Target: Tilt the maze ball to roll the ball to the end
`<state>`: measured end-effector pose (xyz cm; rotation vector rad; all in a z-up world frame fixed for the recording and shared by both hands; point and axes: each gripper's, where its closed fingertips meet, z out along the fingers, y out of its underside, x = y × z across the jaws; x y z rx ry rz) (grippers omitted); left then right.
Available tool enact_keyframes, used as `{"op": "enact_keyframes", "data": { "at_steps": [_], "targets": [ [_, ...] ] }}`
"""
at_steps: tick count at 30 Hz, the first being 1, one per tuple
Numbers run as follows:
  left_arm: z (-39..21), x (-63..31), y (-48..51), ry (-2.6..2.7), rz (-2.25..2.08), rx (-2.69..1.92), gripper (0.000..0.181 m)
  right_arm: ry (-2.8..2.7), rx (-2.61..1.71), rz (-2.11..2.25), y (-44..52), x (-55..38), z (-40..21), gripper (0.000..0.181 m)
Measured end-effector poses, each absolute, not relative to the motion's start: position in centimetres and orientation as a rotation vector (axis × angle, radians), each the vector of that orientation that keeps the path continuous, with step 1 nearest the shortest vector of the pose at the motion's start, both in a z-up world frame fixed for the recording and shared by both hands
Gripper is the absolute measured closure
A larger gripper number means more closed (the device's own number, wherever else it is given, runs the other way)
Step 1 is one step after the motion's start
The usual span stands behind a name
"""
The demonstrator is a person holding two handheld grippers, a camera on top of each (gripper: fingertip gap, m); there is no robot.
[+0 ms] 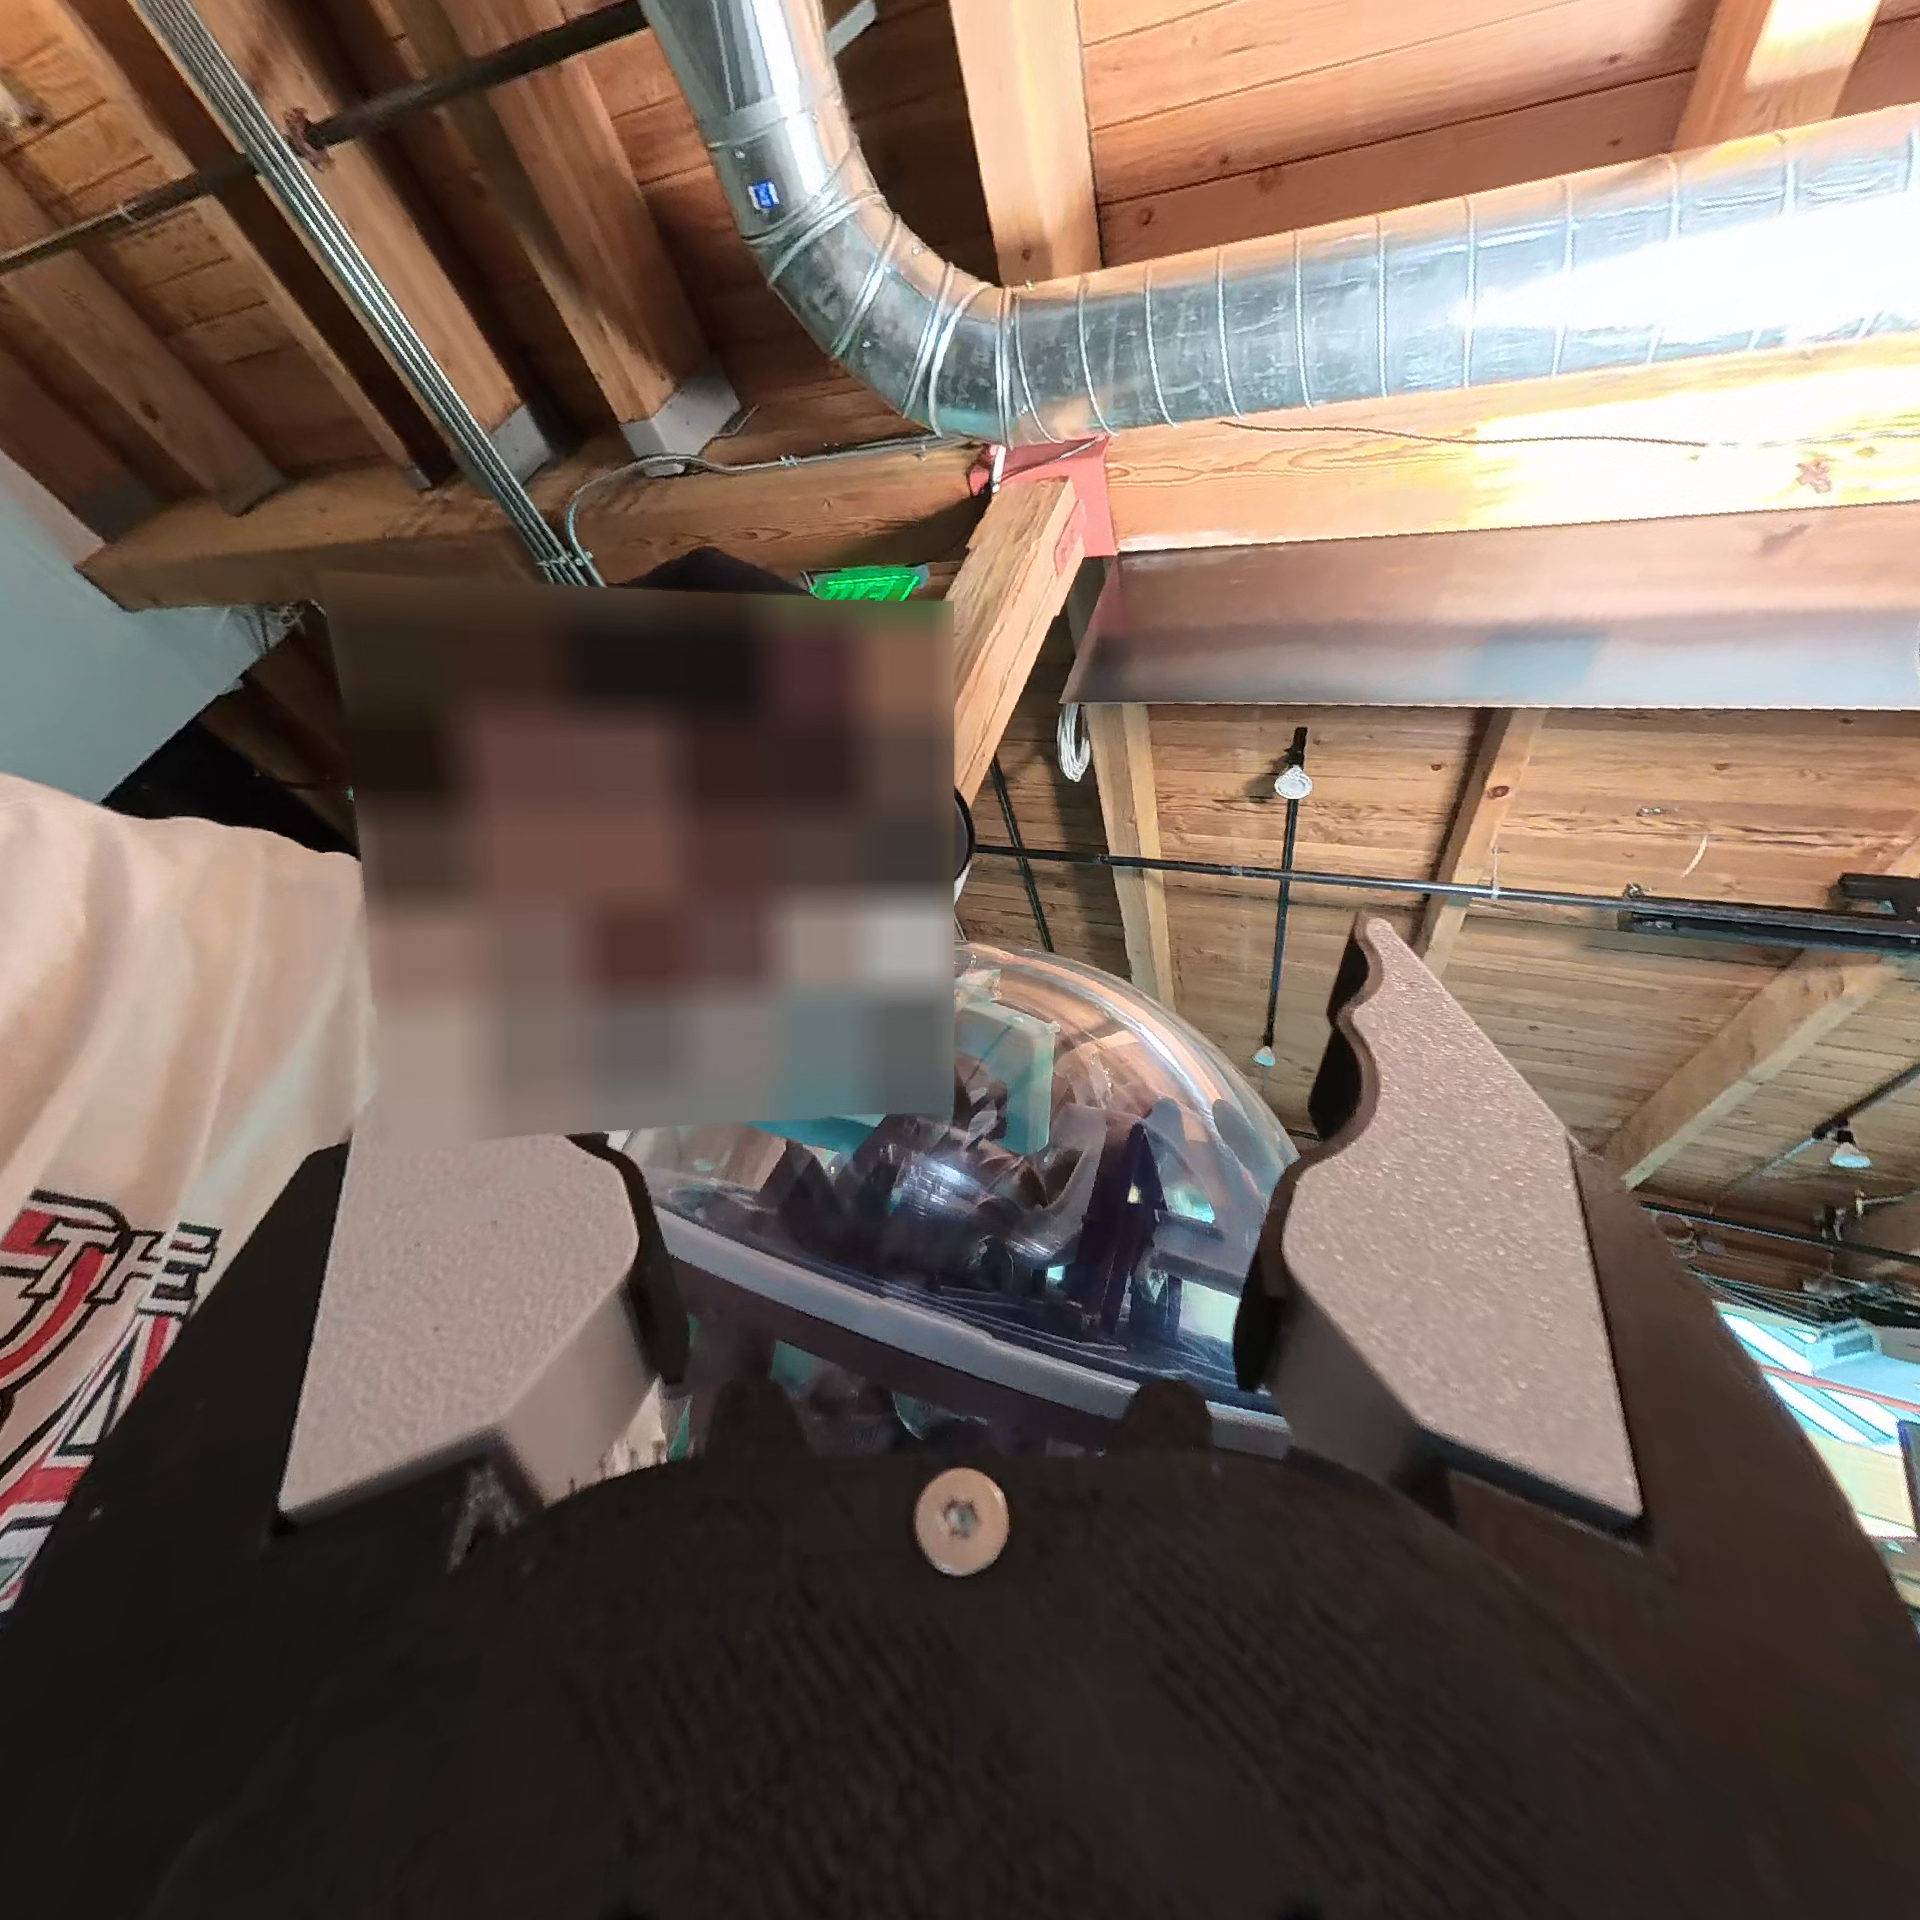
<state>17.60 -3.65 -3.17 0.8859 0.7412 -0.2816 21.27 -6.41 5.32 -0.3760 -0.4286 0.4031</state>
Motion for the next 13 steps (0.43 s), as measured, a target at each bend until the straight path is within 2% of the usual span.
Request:
{"op": "enact_keyframes", "data": {
  "at_steps": [1, 9, 13],
  "targets": [
    [-3.1, 17.6, -3.6, 0.741, -0.282, 0.884, 0.047, -0.425, -0.380, 0.399, -6.3, 21.3, 5.5, 0.043],
    [-2.9, 18.0, -3.2, 0.757, -0.294, 0.862, 0.047, -0.385, -0.449, 0.372, -5.5, 21.4, 6.3, 0.038],
    [-2.9, 18.6, -2.6, 0.790, -0.283, 0.862, 0.053, -0.312, -0.483, 0.369, -4.9, 22.4, 6.8, 0.040]
  ]
}}
